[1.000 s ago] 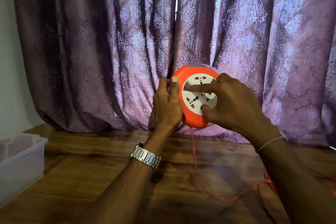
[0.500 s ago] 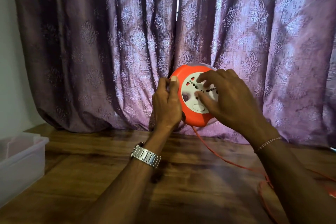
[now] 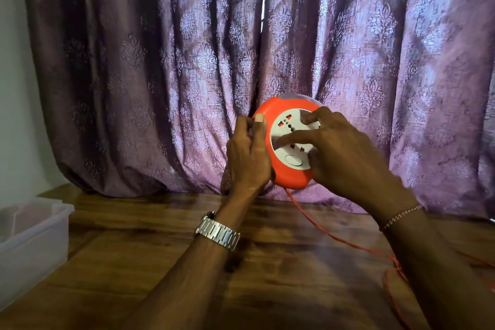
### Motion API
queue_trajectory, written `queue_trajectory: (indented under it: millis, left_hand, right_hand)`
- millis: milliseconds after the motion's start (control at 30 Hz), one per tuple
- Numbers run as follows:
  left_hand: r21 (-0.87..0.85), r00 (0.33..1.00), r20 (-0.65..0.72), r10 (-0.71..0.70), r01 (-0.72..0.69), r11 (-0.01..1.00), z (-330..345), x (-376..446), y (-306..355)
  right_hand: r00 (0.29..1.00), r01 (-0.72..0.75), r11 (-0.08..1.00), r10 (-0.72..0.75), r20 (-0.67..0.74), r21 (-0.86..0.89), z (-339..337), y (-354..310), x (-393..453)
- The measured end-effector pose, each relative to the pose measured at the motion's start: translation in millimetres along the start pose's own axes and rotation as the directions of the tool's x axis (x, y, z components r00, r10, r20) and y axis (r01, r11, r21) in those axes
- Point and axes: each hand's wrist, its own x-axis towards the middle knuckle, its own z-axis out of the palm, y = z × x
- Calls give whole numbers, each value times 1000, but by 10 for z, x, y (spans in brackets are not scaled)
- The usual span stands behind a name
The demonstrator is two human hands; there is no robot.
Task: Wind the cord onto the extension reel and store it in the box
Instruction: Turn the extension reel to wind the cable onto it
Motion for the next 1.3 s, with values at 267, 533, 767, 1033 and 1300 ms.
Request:
queue_trajectory:
  millis: [267,533,767,1033,1300]
  left_hand:
    - [29,1000,0,2,-2,1000,18,-6,-12]
    - [26,1000,-8,5,-4,1000,13,-1,-13]
    - [17,1000,-10,-17,17,1000,-12,25,-48]
    - [31,1000,14,-2,2,1000,19,-1,-26]
    - [47,1000,14,21,-21,999,26,-10,-17]
  right_hand:
    - [953,-232,973,231,-196,16,150,71,30]
    - [963,-182,982,166,-213,-57,88,53,34]
    - [997,37,999,-39,68,22,-50,100,21]
    - [996,53,995,-46,80,-90,-31,49,16]
    - [995,-86,994,83,-55,-62,-22,-13,-36]
